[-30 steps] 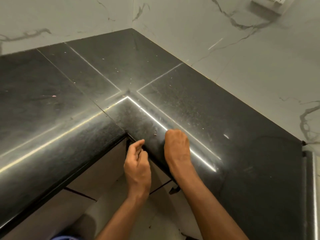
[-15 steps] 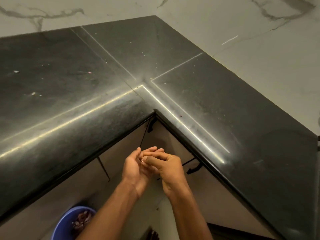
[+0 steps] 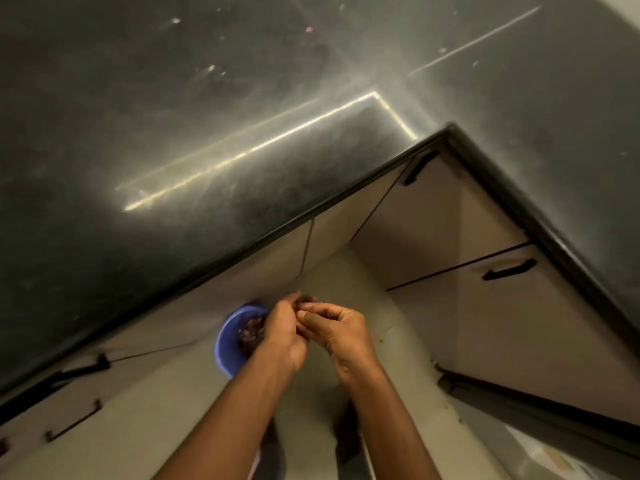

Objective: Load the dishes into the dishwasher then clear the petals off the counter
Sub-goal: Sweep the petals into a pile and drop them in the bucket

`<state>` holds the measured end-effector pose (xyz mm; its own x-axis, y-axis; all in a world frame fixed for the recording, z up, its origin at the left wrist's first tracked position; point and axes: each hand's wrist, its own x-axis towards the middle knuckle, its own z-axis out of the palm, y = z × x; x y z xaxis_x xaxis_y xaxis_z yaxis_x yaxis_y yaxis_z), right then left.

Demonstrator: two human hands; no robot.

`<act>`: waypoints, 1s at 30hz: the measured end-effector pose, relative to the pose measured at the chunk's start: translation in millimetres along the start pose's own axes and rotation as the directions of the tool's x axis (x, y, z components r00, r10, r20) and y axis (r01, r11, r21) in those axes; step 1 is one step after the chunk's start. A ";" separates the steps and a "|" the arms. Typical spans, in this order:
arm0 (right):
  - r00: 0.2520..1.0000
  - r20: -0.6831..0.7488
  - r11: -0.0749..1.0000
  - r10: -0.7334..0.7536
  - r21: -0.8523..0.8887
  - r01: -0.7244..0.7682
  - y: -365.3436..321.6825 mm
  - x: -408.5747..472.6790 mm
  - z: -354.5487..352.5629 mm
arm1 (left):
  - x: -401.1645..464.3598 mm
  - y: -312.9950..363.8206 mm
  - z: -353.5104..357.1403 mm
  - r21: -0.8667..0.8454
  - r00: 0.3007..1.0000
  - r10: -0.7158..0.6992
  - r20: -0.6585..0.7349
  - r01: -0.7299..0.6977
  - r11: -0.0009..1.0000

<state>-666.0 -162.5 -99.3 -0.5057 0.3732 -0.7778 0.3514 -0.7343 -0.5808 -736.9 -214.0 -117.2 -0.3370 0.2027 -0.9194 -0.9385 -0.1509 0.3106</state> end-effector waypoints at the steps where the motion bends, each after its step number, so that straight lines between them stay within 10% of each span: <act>1: 1.000 -0.004 0.999 0.031 -0.013 -0.031 17.9 8.6 3.0 | 13.8 -3.8 -17.7 0.031 0.999 0.016 -0.041 -0.014 0.999; 14: 0.987 -0.158 0.873 0.027 -0.478 -0.101 221.3 175.8 15.0 | 139.3 -18.2 -143.7 0.304 0.947 0.118 -0.300 -0.022 0.952; 30: 0.968 -0.240 0.701 -0.069 -0.702 -0.124 235.8 178.7 9.6 | 176.7 -8.2 -169.5 0.511 0.977 -0.011 -0.214 0.122 0.851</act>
<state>-681.1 -274.5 -373.0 -0.3252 0.5478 -0.7708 0.8624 -0.1627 -0.4794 -775.9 -341.0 -323.0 -0.3027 -0.0076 -0.9531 -0.8781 0.3911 0.2757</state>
